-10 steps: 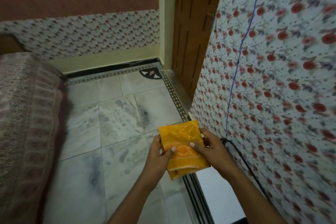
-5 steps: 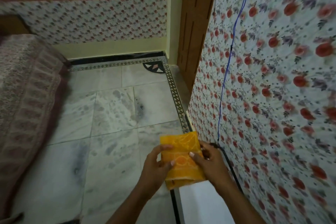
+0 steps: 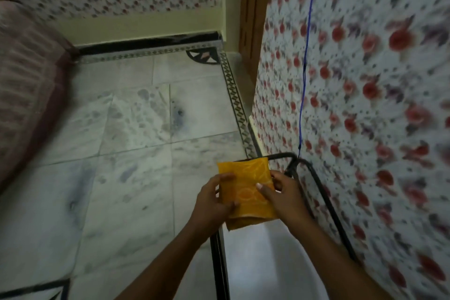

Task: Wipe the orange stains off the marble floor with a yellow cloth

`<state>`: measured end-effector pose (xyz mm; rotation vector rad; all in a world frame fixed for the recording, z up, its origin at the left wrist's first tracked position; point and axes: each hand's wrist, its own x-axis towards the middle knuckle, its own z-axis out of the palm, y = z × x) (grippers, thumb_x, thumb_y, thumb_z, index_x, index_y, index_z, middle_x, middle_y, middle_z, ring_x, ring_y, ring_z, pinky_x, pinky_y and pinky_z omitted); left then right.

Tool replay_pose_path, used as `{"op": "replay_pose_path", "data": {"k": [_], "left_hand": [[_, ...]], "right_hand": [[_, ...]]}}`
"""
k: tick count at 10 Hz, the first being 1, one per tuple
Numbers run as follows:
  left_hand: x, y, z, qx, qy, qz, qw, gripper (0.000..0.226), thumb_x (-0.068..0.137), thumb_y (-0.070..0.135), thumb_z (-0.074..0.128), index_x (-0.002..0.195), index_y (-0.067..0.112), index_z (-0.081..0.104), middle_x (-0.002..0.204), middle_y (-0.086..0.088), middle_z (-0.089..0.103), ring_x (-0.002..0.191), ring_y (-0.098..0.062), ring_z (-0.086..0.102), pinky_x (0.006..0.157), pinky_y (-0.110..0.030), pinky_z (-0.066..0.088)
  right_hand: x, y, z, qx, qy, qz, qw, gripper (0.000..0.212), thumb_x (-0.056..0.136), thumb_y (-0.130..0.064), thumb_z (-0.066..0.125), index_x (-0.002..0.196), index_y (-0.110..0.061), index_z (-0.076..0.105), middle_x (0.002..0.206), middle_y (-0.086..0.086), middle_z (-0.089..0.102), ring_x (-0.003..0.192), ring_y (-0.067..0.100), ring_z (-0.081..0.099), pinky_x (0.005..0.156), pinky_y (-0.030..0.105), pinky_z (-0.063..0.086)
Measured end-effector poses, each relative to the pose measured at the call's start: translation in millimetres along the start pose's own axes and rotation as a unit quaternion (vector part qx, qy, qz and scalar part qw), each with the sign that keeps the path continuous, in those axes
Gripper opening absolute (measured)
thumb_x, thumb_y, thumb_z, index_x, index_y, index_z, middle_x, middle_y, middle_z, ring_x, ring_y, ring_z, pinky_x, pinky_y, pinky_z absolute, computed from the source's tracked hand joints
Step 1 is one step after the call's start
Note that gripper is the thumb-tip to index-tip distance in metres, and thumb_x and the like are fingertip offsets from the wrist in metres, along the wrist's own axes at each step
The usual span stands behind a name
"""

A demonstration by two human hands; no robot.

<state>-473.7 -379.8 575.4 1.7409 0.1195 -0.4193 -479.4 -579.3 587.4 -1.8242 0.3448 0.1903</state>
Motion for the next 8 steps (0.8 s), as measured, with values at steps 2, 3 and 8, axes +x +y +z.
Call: {"op": "replay_pose_path", "data": {"k": [2,3,8], "left_hand": [[27.8,-69.4,29.1,0.02,-0.022,-0.037,0.999,0.075,0.068,0.036,0.088,0.135,0.038,0.054,0.149,-0.004,0.046,0.129,-0.036,0.057,0.09,-0.058,0.061],[37.6,-93.8,44.4,0.072,-0.022,-0.025,0.997,0.073,0.077,0.03,0.085,0.141,0.033,0.05,0.15,-0.003,0.045,0.131,-0.037,0.055,0.097,-0.058,0.058],[21.0,-133.5,70.9,0.293,0.015,-0.025,0.956,0.057,0.1,0.022,0.061,0.152,0.027,0.038,0.165,-0.008,0.024,0.148,-0.038,0.027,0.119,-0.049,0.038]], "right_hand": [[32.9,83.5,6.1,-0.066,0.03,0.016,0.997,0.022,0.098,-0.016,0.069,0.116,-0.027,0.062,0.108,0.003,0.069,0.105,0.028,0.068,0.093,0.048,0.058],[45.4,114.3,9.0,-0.095,0.041,0.026,0.994,0.022,0.097,-0.019,0.07,0.117,-0.025,0.067,0.107,0.006,0.072,0.103,0.03,0.069,0.094,0.053,0.058],[35.6,168.2,21.8,-0.316,0.074,0.005,0.946,0.058,0.09,-0.029,0.069,0.146,-0.02,0.054,0.13,0.02,0.055,0.124,0.039,0.049,0.099,0.042,0.043]]}}
